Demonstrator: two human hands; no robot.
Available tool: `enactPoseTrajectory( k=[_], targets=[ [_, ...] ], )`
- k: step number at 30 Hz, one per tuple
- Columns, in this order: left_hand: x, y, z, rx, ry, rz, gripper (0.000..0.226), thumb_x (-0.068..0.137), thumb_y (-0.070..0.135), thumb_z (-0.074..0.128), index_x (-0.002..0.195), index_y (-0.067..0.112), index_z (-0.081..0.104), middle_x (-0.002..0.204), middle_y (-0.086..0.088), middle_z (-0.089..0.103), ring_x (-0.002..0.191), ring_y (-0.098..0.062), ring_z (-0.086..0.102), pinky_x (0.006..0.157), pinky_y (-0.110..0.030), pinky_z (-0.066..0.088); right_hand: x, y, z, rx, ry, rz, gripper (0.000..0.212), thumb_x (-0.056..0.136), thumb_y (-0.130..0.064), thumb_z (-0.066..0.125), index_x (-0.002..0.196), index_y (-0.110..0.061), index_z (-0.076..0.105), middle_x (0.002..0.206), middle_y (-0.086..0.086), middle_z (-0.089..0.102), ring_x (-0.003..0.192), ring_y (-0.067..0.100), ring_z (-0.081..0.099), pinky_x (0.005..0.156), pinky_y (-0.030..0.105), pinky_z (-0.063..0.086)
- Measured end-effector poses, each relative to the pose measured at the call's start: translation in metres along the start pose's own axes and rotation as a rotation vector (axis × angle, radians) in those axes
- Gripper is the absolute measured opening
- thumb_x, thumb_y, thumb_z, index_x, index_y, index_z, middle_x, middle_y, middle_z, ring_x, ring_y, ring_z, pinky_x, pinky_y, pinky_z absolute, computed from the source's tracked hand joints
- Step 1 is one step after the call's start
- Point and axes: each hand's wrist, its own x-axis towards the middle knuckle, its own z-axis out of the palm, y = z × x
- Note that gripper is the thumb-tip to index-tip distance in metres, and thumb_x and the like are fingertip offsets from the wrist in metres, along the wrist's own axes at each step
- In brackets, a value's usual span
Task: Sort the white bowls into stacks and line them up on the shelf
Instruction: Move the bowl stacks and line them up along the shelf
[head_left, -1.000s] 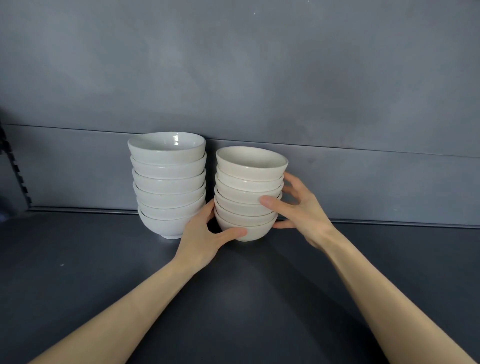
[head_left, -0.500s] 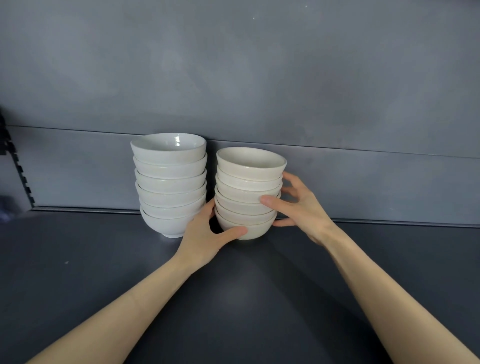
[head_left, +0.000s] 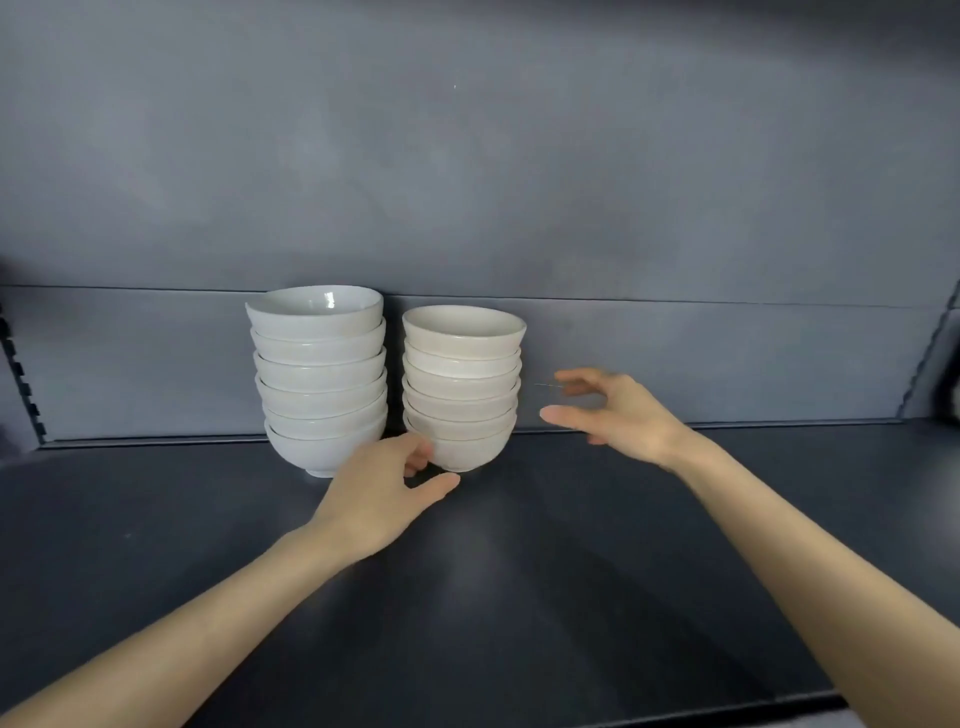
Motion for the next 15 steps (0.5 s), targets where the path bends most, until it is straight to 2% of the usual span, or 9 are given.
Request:
enactPoseTrajectory(
  k=[3,9,11,15],
  targets=[
    [0.002,0.033,-0.004,0.177,-0.019,0.132,0.04,0.088,0.044,0.061,0.12,0.021,0.058,0.118,0.008,0.062,0.107,-0.01,0.058,0.092,-0.03,0.048,-0.021,0.002,-0.032,-0.192,0.049,0.02,0.06,0.084,-0.039,0.07,0.137,-0.022,0.048,0.136,-0.001,0.052,0.114,0.018,0.057,0.097,0.028,0.043],
    [0.026,0.126,-0.002,0.282,0.055,0.427,0.044,0.089,0.046,0.059,0.127,0.024,0.053,0.126,0.007,0.059,0.114,-0.016,0.055,0.093,-0.033,0.045,-0.064,0.01,-0.116,-0.421,0.183,0.065,0.062,0.086,-0.034,0.07,0.14,-0.018,0.044,0.145,0.002,0.045,0.13,0.021,0.044,0.095,0.023,0.036],
    [0.032,0.16,0.003,0.329,0.048,0.504,0.05,0.089,0.046,0.058,0.133,0.024,0.047,0.133,0.005,0.054,0.119,-0.021,0.052,0.095,-0.036,0.045,-0.083,0.012,-0.145,-0.499,0.236,0.098,0.062,0.086,-0.033,0.069,0.141,-0.019,0.043,0.144,0.005,0.045,0.131,0.023,0.042,0.093,0.024,0.035],
    [0.034,0.228,0.019,0.409,0.053,0.635,0.06,0.09,0.048,0.055,0.142,0.024,0.036,0.141,0.001,0.047,0.129,-0.024,0.043,0.101,-0.035,0.038,-0.13,0.02,-0.201,-0.653,0.32,0.173,0.065,0.085,-0.035,0.069,0.142,-0.019,0.041,0.146,0.008,0.04,0.132,0.026,0.039,0.105,0.032,0.035]
  ],
)
